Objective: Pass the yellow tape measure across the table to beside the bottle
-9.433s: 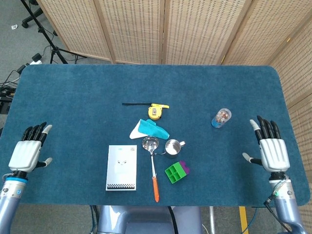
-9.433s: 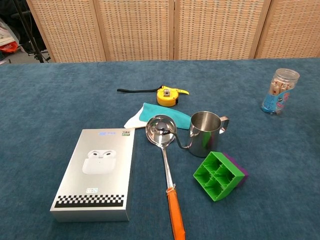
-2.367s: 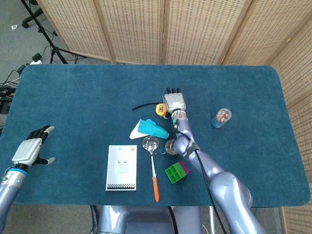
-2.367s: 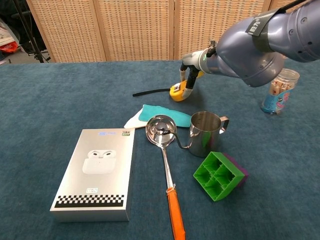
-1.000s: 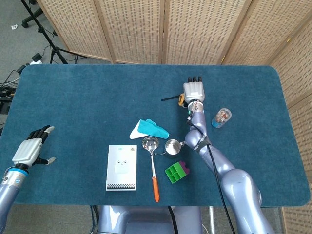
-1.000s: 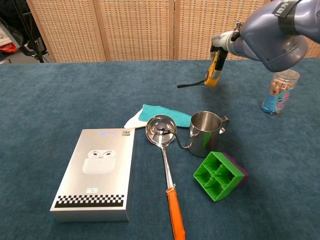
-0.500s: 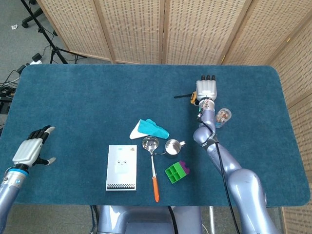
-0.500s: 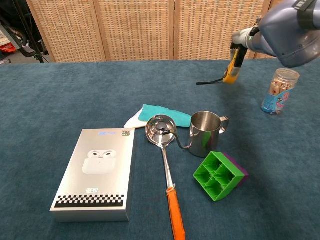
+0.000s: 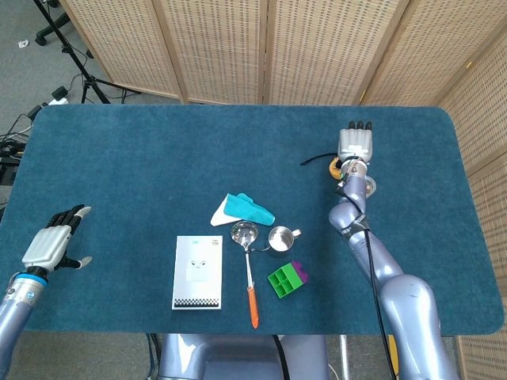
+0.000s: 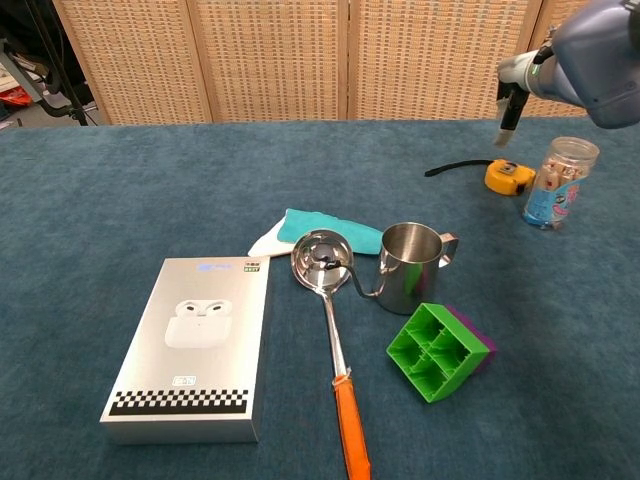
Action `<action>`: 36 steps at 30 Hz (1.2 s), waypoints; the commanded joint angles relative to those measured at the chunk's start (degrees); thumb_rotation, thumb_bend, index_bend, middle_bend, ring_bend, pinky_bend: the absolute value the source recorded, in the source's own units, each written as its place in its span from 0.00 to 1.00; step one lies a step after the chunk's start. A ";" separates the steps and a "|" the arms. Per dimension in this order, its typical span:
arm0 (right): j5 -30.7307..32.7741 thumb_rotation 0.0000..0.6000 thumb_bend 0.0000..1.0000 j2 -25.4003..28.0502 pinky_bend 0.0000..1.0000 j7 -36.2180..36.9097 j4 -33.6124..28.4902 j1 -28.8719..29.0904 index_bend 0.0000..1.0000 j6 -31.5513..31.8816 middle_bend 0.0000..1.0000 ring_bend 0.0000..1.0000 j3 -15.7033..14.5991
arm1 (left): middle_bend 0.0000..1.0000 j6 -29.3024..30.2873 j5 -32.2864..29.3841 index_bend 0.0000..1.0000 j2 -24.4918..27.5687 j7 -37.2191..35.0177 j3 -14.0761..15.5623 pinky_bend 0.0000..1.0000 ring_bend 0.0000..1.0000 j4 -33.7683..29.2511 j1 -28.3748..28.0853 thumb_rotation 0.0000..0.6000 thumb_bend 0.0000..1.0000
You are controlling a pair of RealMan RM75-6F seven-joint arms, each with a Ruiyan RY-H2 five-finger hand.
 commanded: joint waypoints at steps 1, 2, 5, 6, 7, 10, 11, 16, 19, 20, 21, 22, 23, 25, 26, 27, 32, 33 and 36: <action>-0.27 1.00 0.26 -0.09 0.00 -0.32 0.18 -0.15 0.63 -0.05 0.11 0.00 0.31 | 0.00 0.00 0.01 0.02 -0.01 0.00 0.00 0.00 0.00 0.01 -0.01 1.00 0.21; -0.40 1.00 0.26 -0.14 0.00 -0.52 0.24 -0.22 0.63 -0.09 0.11 0.00 0.47 | 0.00 -0.03 0.00 0.02 -0.01 -0.02 0.01 0.00 0.00 0.00 -0.01 1.00 0.21; -0.64 1.00 0.26 -0.22 0.00 -0.72 0.28 -0.27 0.63 -0.14 0.11 0.00 0.96 | 0.00 -0.04 0.03 0.02 0.00 0.01 0.03 0.00 0.00 0.00 -0.04 1.00 0.21; -0.77 1.00 0.26 -0.24 0.00 -0.71 0.25 -0.27 0.63 -0.14 0.10 0.00 1.11 | 0.00 0.02 0.04 0.02 0.00 -0.01 0.02 0.00 0.00 -0.03 -0.02 1.00 0.21; -0.88 1.00 0.26 -0.25 0.00 -0.66 0.21 -0.26 0.63 -0.15 0.09 0.00 1.20 | 0.00 0.05 0.05 0.02 -0.01 -0.02 0.01 0.00 0.00 -0.03 -0.01 1.00 0.21; -1.55 1.00 0.26 -0.23 0.00 -0.09 -0.15 -0.20 0.60 -0.18 0.04 0.00 1.60 | 0.00 0.11 0.08 0.02 0.01 -0.04 0.01 0.00 0.00 -0.04 0.01 1.00 0.21; -2.01 1.00 0.25 -0.19 0.00 0.20 -0.36 -0.16 0.59 -0.18 0.03 0.00 1.65 | 0.00 0.15 0.10 0.02 0.01 -0.06 0.00 0.00 0.00 -0.05 0.01 1.00 0.21; -3.53 1.00 0.22 0.29 0.00 1.87 -1.51 0.16 0.41 -0.08 0.00 0.00 2.03 | 0.00 0.35 -0.08 0.02 -0.07 -0.15 -0.12 0.00 0.00 0.08 0.09 1.00 0.21; -5.66 1.00 0.21 1.20 0.00 4.06 -3.23 0.65 0.32 0.44 0.00 0.00 2.06 | 0.00 0.70 -0.16 0.02 -0.15 -0.43 -0.31 0.00 0.00 0.19 0.22 1.00 0.21; -6.73 1.00 0.20 1.61 0.00 4.95 -3.99 0.71 0.30 0.77 0.00 0.00 1.87 | 0.00 0.82 -0.15 0.02 -0.18 -0.52 -0.36 0.00 0.00 0.23 0.26 1.00 0.21; -7.98 1.00 0.20 2.08 0.00 6.01 -4.90 0.75 0.27 1.22 0.00 0.00 1.65 | 0.00 0.91 -0.13 0.02 -0.21 -0.57 -0.38 0.00 0.00 0.29 0.30 1.00 0.21; -9.30 1.00 0.19 2.59 0.00 7.21 -5.99 0.70 0.25 1.79 0.00 0.00 1.44 | 0.00 1.01 -0.13 0.02 -0.23 -0.61 -0.40 0.00 0.00 0.37 0.35 1.00 0.21; -11.87 1.00 0.18 3.92 0.00 9.71 -8.67 0.79 0.24 3.12 0.00 0.00 1.35 | 0.00 1.41 -0.28 0.02 -0.30 -0.69 -0.60 0.00 0.00 0.56 0.47 1.00 0.21; -15.79 1.00 0.17 6.06 0.00 13.51 -13.76 -0.60 0.21 5.75 0.00 0.00 0.80 | 0.00 1.86 -0.40 0.02 -0.45 -0.49 -0.69 0.00 0.00 0.80 0.63 1.00 0.21; -18.03 1.00 0.16 7.38 0.00 15.47 -17.02 -1.75 0.21 7.38 0.00 0.00 0.31 | 0.00 2.01 -0.48 0.02 -0.53 -0.35 -0.73 0.00 0.00 0.92 0.67 1.00 0.21; -20.25 1.00 0.16 8.79 0.00 17.27 -20.47 -3.04 0.20 9.12 0.00 0.00 -0.24 | 0.00 2.14 -0.60 0.02 -0.58 -0.24 -0.78 0.00 0.00 0.99 0.73 1.00 0.21; -29.71 1.00 0.16 15.56 0.00 24.60 -36.77 -10.22 0.20 17.95 0.00 0.00 -3.11 | 0.00 2.85 -1.01 0.02 -0.81 0.20 -1.07 0.00 0.00 1.11 0.95 1.00 0.20; -31.55 1.00 0.16 16.96 0.00 25.94 -39.89 -11.81 0.20 19.75 0.00 0.00 -3.79 | 0.00 3.07 -1.02 0.02 -0.84 0.36 -1.11 0.00 0.00 1.08 1.00 1.00 0.20; -36.39 1.00 0.16 20.34 0.00 29.63 -47.41 -16.09 0.20 24.64 0.00 0.00 -5.63 | 0.00 3.74 -1.02 0.02 -1.01 0.94 -1.20 0.00 0.00 0.97 1.17 1.00 0.20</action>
